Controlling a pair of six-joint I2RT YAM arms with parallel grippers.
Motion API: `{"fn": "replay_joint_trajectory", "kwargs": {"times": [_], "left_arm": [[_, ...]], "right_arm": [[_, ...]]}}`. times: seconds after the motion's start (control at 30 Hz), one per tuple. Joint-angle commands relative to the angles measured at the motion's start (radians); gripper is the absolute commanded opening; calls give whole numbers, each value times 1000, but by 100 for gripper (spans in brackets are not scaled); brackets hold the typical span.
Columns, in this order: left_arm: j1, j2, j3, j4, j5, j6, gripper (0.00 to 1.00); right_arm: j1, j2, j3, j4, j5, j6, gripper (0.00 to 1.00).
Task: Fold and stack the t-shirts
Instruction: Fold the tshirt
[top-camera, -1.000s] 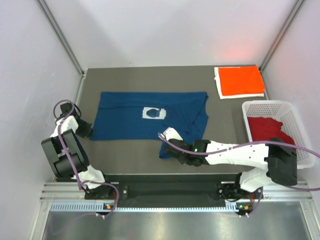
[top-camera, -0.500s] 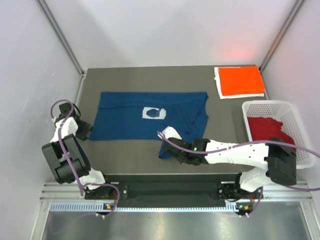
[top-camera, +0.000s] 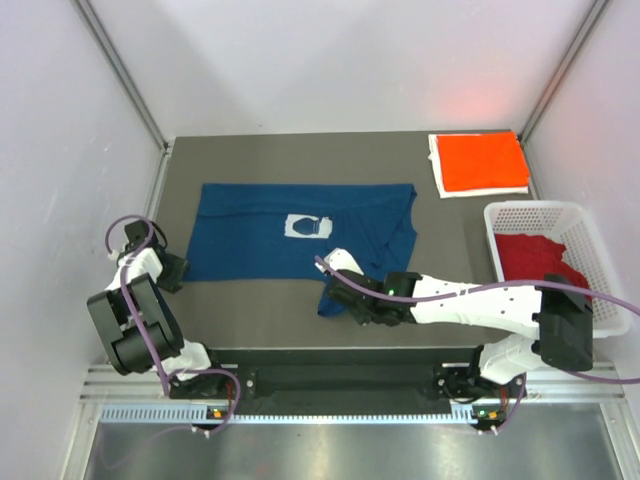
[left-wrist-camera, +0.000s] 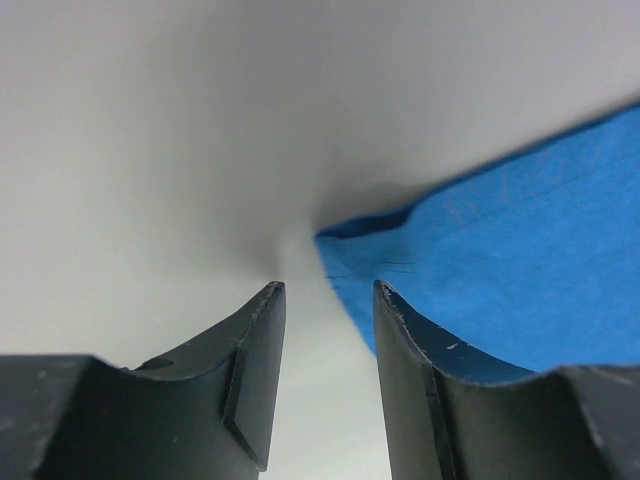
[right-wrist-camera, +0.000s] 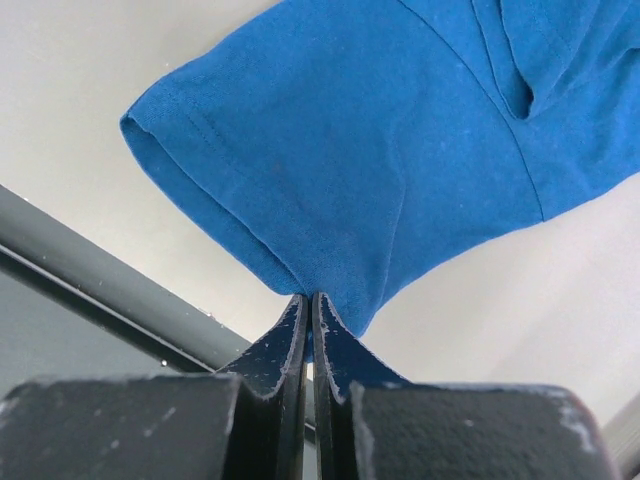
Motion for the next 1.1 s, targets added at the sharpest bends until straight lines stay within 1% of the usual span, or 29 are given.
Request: {"fn": "replay_joint_trajectory", "kwargs": {"times": [0.0, 0.2, 0.43, 0.63, 0.73, 0.77, 0.83, 0.87, 1.0, 1.07], "left_arm": [[10, -37, -30, 82, -30, -20, 46], [13, 52, -18, 116, -25, -24, 44], [13, 49, -27, 157, -13, -43, 45], [13, 85, -13, 133, -17, -45, 41], [13, 89, -25, 131, -25, -45, 31], [13, 92, -28, 133, -24, -45, 17], [13, 92, -27, 125, -17, -42, 3], [13, 89, -15, 117, -13, -42, 0], [10, 66, 51, 73, 10, -7, 0], [10, 72, 116, 26, 3, 18, 0]], "right_arm": [[-10, -11, 52, -23, 10, -1, 0], [-22, -28, 61, -27, 14, -2, 0], [-25, -19, 72, -25, 11, -2, 0], [-33, 15, 108, -31, 13, -24, 0], [-35, 27, 125, -30, 13, -24, 0], [-36, 30, 133, -30, 11, -24, 0], [-36, 32, 141, -34, 14, -25, 0], [-36, 27, 142, -39, 19, -24, 0], [-79, -11, 138, -83, 54, 5, 0], [-105, -45, 128, -97, 68, 7, 0]]}}
